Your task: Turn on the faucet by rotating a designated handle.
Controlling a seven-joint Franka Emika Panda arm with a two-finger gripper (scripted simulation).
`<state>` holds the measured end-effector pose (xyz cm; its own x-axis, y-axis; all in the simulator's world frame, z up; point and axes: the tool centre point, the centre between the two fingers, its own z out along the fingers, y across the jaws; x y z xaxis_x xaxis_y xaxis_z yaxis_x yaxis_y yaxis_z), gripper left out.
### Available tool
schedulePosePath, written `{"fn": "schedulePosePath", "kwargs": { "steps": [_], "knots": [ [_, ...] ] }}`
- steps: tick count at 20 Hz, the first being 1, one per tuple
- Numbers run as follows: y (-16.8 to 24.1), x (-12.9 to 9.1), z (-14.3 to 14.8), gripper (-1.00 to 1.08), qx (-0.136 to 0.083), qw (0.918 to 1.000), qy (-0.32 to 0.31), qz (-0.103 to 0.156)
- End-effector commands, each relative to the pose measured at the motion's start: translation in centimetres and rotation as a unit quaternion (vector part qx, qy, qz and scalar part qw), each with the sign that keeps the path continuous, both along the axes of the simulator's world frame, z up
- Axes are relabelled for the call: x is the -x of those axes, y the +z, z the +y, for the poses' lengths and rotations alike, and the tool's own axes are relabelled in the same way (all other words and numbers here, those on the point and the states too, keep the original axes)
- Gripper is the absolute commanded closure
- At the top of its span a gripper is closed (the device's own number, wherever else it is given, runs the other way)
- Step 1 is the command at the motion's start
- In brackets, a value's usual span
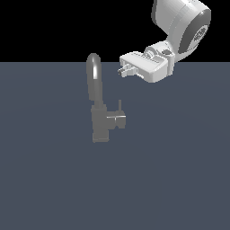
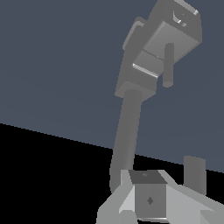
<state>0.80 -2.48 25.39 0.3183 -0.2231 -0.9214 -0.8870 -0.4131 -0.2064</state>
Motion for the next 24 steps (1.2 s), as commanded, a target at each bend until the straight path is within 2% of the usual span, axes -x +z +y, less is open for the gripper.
{"fn": "schedulePosePath", "kwargs": {
  "steps": [1, 7, 12, 18, 24],
  "knots": [
    [-2.1, -0.7, 0.0, 1.08, -0.027, 0.9988, -0.028, 0.03],
    [-6.6, -1.7, 0.2, 1.08, -0.081, 0.9888, -0.087, 0.091],
    [-9.4, -2.0, 0.6, 1.08, -0.112, 0.9781, -0.121, 0.126],
    [-11.1, -2.1, 1.0, 1.08, -0.132, 0.9697, -0.142, 0.148],
    [-11.3, -2.1, 1.1, 1.08, -0.134, 0.9686, -0.145, 0.151]
  ]
}}
